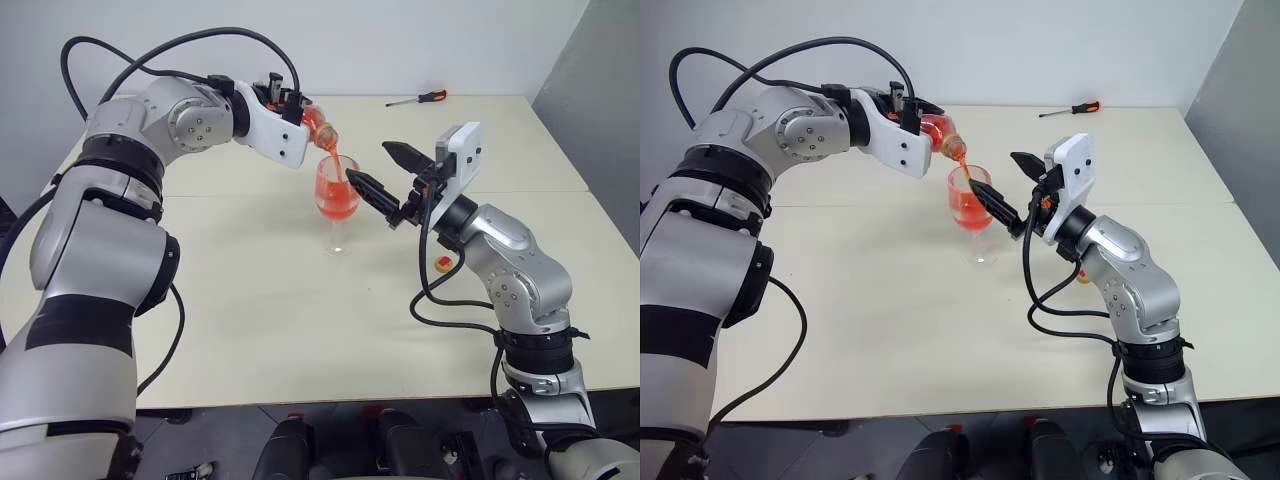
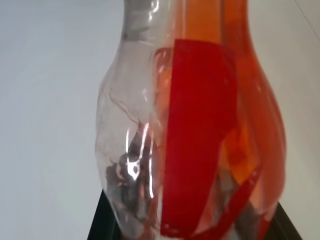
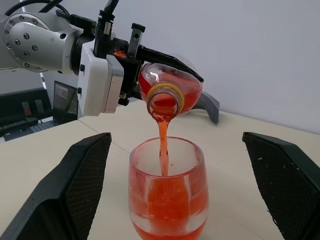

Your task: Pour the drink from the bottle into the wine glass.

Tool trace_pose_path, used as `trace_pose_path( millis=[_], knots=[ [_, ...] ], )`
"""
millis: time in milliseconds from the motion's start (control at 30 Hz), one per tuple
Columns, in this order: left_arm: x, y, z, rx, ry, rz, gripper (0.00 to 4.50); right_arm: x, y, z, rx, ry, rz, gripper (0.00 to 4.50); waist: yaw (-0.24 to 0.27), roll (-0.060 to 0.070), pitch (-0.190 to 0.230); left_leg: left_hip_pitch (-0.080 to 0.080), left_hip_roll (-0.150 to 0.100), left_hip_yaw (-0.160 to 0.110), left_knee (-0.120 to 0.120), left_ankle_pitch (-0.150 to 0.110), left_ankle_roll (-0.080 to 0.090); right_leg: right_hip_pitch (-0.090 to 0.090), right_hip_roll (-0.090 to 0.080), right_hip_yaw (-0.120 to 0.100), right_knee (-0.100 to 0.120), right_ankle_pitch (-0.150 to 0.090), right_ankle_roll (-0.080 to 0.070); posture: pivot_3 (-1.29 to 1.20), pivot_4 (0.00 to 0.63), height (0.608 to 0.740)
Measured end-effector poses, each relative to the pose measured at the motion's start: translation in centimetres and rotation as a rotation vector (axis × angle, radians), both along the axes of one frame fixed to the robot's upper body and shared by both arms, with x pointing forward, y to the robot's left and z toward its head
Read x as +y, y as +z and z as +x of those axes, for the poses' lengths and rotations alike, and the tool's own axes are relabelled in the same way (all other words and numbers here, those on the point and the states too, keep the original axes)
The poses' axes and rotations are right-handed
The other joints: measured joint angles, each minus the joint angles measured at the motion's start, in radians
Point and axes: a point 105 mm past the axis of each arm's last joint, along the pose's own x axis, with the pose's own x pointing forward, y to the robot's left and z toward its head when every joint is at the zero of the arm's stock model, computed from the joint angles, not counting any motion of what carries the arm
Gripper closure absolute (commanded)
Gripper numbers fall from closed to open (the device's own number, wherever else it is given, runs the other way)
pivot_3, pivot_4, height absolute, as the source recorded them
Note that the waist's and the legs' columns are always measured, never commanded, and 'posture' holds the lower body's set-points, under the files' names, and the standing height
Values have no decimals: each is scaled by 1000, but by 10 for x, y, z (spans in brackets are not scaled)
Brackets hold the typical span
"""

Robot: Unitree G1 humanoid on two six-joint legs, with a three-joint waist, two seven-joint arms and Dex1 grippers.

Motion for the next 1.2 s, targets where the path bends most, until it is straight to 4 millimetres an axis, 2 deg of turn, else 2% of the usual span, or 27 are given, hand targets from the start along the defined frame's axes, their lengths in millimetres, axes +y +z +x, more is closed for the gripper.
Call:
trace_pose_path(
  millis=[700, 1200],
  knots=[
    [0, -1, 1, -5, 4, 3, 3314, 1, 2, 0, -5, 10, -7, 0, 0, 0, 0, 0, 0, 0, 0, 0, 0, 0, 0, 0, 0, 0, 0, 0, 150, 740],
    [-3, -2, 1, 4, -4, 3, 3314, -4, -6, 7, 11, -7, -42, 0, 0, 0, 0, 0, 0, 0, 0, 0, 0, 0, 0, 0, 1, 0, 0, 0, 150, 740]
  ],
)
